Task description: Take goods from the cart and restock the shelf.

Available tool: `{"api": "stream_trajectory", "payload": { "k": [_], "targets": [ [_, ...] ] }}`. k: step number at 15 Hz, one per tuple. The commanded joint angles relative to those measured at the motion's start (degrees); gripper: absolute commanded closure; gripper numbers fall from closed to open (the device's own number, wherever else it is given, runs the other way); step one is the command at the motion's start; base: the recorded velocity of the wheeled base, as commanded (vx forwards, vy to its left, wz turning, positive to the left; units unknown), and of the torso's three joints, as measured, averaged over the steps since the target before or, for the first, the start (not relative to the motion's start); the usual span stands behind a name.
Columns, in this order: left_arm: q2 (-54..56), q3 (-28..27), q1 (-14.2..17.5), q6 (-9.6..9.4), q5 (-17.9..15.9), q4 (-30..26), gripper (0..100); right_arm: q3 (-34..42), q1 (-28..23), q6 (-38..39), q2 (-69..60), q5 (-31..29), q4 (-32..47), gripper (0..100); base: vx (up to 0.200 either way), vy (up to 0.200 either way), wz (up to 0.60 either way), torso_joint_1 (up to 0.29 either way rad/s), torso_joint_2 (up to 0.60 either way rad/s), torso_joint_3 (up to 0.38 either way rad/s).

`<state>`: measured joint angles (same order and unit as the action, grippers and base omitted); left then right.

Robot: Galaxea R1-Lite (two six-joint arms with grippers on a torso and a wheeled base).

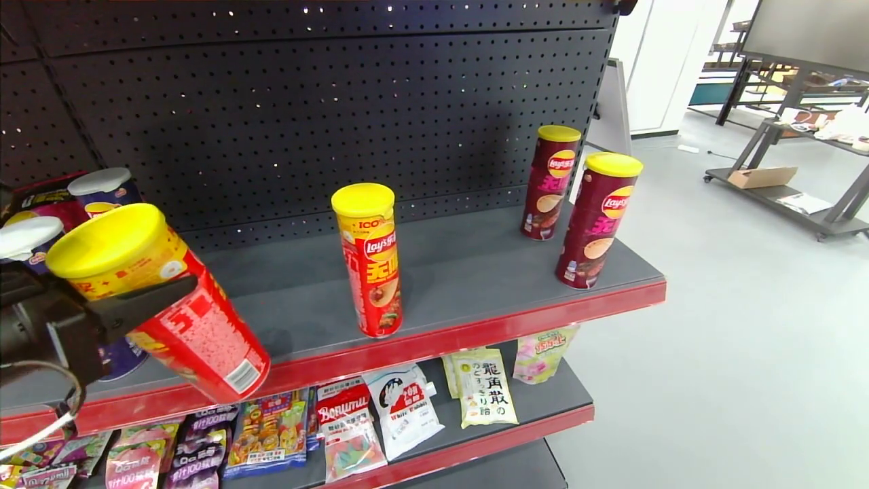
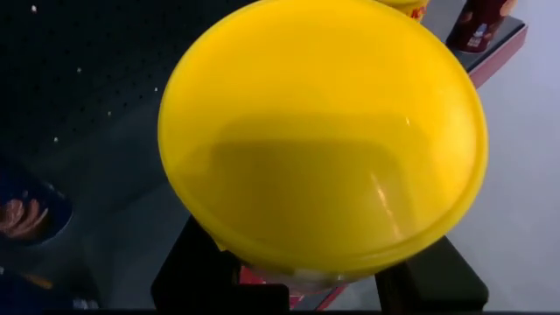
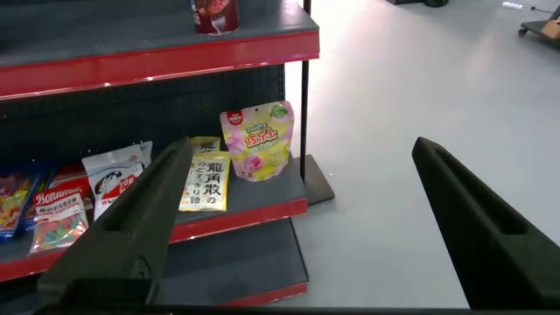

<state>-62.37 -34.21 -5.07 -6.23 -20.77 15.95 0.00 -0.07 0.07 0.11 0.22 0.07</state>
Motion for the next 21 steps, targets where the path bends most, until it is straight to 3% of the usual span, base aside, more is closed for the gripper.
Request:
{"api": "stream_trajectory", "payload": {
  "k": [1,4,7,11,16,21],
  "targets": [
    [-7.9,0.0,-2.0,0.08,0.0,6.0,100,0.0,0.1,0.0,-0.1,0.0,0.0,0,0.0,0.0,0.0,0.0,0.0,0.0],
    [-13.4,-1.3,-3.3,0.16,0.2,11.6,100,0.0,0.0,0.0,-0.1,0.0,0.0,0,0.0,0.0,0.0,0.0,0.0,0.0],
    [-17.1,-5.0,-3.2,0.16,0.9,12.1,100,0.0,0.0,0.0,-0.1,0.0,0.0,0,0.0,0.0,0.0,0.0,0.0,0.0],
    [-24.5,-14.7,-3.1,0.16,2.2,12.7,100,0.0,0.1,0.0,-0.1,0.0,0.0,0,0.0,0.0,0.0,0.0,0.0,0.0],
    [-32.1,-19.8,-3.6,0.08,3.0,18.6,100,0.0,0.0,0.0,-0.1,0.0,0.0,0,0.0,0.0,0.0,0.0,0.0,0.0],
    [-39.6,-26.6,-4.5,0.16,3.1,18.2,100,0.0,0.0,0.0,-0.1,0.0,0.0,0,0.0,0.0,0.0,0.0,0.0,0.0]
  ]
}}
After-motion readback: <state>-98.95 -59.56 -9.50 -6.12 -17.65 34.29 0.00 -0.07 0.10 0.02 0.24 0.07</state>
